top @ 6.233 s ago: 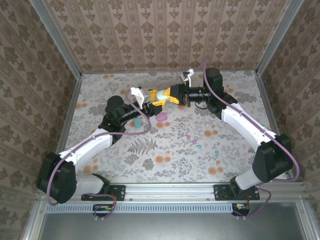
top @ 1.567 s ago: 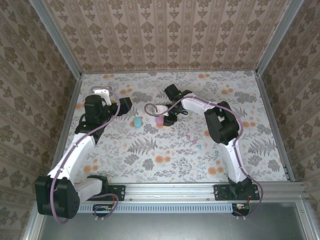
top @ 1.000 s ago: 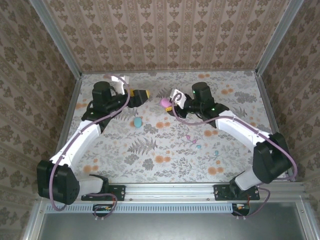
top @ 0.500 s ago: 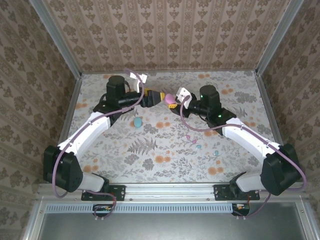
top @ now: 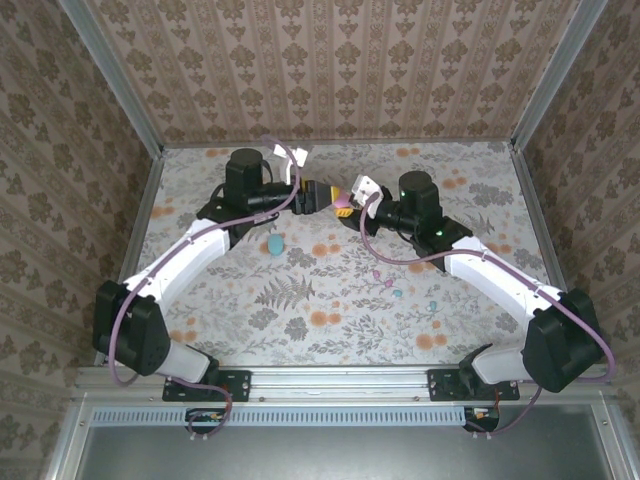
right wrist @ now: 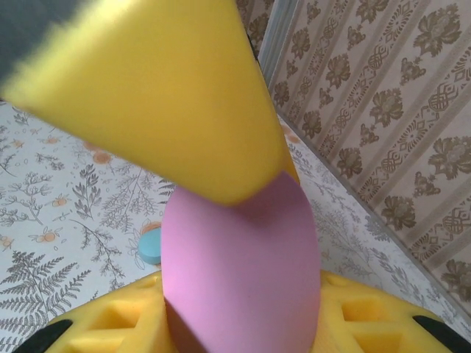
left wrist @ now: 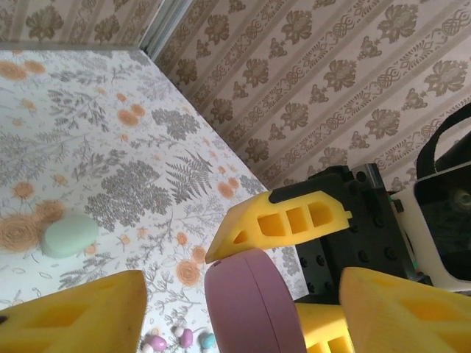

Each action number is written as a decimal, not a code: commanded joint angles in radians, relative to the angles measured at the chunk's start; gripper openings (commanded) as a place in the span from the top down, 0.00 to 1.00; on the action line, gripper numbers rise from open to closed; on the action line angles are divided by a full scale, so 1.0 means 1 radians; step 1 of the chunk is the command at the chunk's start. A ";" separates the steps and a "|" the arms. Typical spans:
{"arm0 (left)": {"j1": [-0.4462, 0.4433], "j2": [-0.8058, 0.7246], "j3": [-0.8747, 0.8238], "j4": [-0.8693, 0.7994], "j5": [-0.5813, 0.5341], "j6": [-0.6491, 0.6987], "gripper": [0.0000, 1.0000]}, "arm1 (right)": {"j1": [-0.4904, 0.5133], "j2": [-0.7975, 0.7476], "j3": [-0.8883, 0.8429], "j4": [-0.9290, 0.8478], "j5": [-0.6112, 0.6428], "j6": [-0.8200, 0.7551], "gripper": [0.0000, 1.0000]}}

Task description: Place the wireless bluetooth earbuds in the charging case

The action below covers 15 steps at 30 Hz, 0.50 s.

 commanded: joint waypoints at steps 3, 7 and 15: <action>-0.009 0.022 0.034 0.020 0.028 -0.031 0.37 | 0.006 -0.033 0.014 0.044 0.026 -0.007 0.60; -0.011 0.021 0.034 0.009 0.035 -0.027 0.40 | 0.009 -0.035 0.013 0.049 0.043 -0.002 0.60; -0.016 0.033 0.043 0.006 0.030 -0.028 0.53 | 0.025 -0.037 0.020 0.056 0.105 -0.006 0.60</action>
